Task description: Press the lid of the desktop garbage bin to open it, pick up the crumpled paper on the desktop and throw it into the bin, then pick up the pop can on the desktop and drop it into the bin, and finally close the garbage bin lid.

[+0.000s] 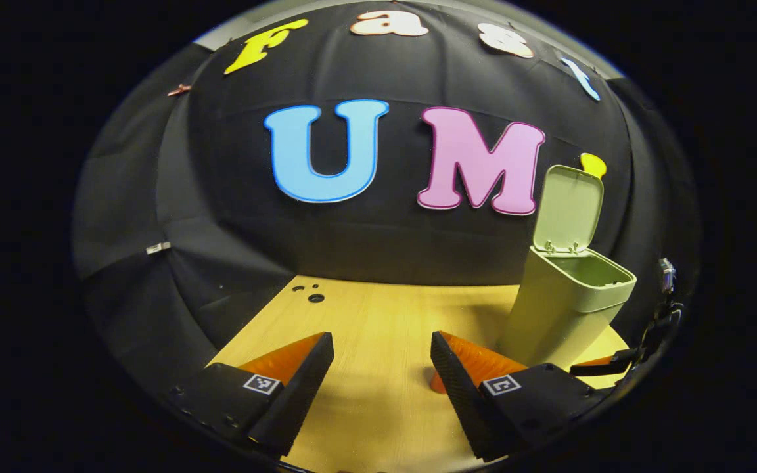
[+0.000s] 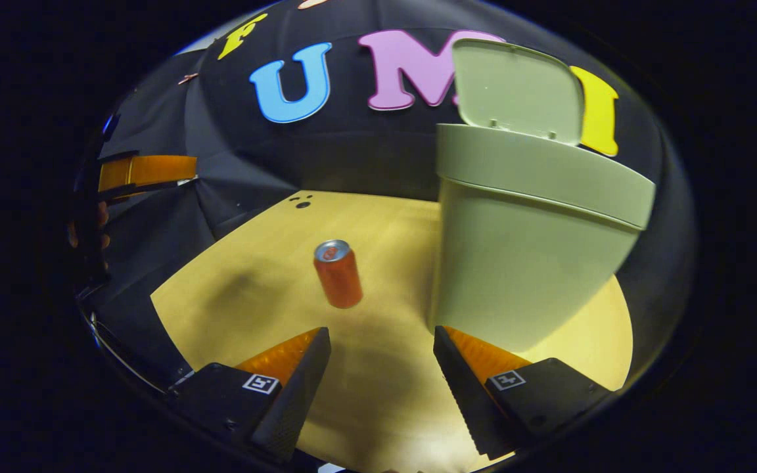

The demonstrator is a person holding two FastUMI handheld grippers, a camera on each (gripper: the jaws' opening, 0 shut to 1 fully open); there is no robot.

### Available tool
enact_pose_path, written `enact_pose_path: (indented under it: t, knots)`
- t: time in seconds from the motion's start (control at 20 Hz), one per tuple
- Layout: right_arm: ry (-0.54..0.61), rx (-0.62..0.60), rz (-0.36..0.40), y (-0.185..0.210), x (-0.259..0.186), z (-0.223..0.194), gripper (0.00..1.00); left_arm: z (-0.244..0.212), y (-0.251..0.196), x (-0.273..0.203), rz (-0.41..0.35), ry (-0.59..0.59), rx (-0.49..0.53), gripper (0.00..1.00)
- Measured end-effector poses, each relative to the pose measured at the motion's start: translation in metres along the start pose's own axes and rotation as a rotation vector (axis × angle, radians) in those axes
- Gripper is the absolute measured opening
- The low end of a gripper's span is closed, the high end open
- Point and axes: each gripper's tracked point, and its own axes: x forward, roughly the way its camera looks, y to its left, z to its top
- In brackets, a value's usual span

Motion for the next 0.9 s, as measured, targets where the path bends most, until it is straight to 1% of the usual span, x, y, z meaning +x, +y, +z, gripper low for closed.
enact_pose_path:
  t: [0.2, 0.3, 0.65, 0.7, 0.75, 0.8, 0.9]
  knots:
    - [0.009, -0.026, 0.034, 0.026, 0.031, 0.006, 1.00, -0.018, 0.029, -0.020, 0.048, 0.021, -0.003, 0.96]
    - [0.027, -0.024, 0.045, 0.036, 0.048, 0.007, 1.00, -0.029, 0.040, -0.030, 0.066, 0.035, -0.027, 0.96]
    - [0.083, -0.022, 0.017, 0.039, 0.107, 0.010, 1.00, -0.061, 0.080, -0.057, 0.158, 0.085, -0.094, 0.96]
    - [0.088, -0.017, 0.015, 0.039, 0.113, 0.010, 1.00, -0.065, 0.085, -0.059, 0.172, 0.092, -0.104, 0.94]
    - [0.091, -0.014, 0.013, 0.040, 0.119, 0.011, 1.00, -0.069, 0.090, -0.060, 0.184, 0.099, -0.114, 0.94]
    - [0.093, -0.015, 0.011, 0.040, 0.124, 0.011, 0.99, -0.071, 0.094, -0.061, 0.195, 0.104, -0.123, 0.96]
    - [0.099, -0.022, 0.011, 0.043, 0.136, 0.010, 1.00, -0.076, 0.103, -0.063, 0.217, 0.117, -0.137, 0.96]
